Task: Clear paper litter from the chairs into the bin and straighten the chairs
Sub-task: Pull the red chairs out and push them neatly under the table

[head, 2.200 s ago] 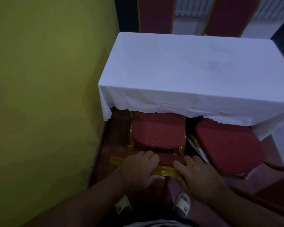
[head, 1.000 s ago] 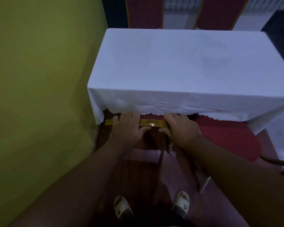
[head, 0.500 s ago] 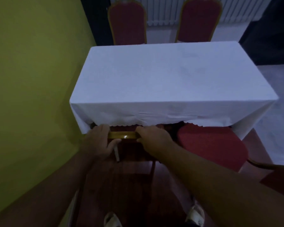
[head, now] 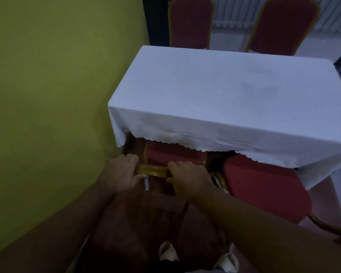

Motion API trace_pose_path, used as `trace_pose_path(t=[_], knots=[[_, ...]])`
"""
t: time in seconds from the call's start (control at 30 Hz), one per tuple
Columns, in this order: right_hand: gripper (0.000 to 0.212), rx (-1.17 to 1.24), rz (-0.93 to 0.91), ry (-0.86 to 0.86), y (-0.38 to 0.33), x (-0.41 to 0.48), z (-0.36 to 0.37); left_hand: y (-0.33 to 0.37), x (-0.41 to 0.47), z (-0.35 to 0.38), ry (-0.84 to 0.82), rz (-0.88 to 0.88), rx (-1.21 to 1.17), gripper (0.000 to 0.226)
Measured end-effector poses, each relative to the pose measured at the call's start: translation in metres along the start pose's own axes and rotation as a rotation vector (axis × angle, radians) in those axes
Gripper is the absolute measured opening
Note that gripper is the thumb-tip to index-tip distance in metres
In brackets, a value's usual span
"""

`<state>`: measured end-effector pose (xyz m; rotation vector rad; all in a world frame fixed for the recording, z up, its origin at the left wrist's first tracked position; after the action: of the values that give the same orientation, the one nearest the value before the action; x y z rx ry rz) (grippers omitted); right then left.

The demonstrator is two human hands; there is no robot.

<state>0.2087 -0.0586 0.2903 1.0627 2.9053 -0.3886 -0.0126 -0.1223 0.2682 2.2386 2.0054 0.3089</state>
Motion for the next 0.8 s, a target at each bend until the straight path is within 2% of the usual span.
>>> trace_pose_path(t=[0.07, 0.23, 0.53, 0.7, 0.8], knots=[[0.030, 0.006, -0.006, -0.019, -0.005, -0.003, 0.000, -0.002, -0.005, 0.001, -0.002, -0.009, 0.024, 0.058], [0.030, -0.066, -0.030, -0.025, -0.021, 0.004, 0.001, -0.014, -0.012, 0.002, -0.008, 0.058, 0.051, 0.069], [0.036, -0.048, 0.022, -0.054, -0.032, 0.002, 0.003, -0.012, -0.026, -0.006, 0.058, 0.004, -0.026, 0.054], [0.059, -0.104, 0.037, -0.001, -0.005, -0.027, -0.007, 0.050, -0.014, -0.013, 0.074, -0.036, -0.104, 0.050], [0.063, -0.144, 0.057, 0.010, 0.030, -0.067, -0.020, 0.118, -0.002, -0.014, 0.106, -0.014, -0.158, 0.048]])
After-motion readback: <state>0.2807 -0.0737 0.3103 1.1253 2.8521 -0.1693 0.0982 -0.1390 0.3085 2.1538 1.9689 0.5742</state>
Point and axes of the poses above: each hand's wrist, its own x-axis towards the middle knuckle, its own z-axis out of the palm, y = z × x, the point moved 2 cm from there along x, towards the middle knuckle, and after that the axes turned 4 degrees about -x, right-handed, at the moved point
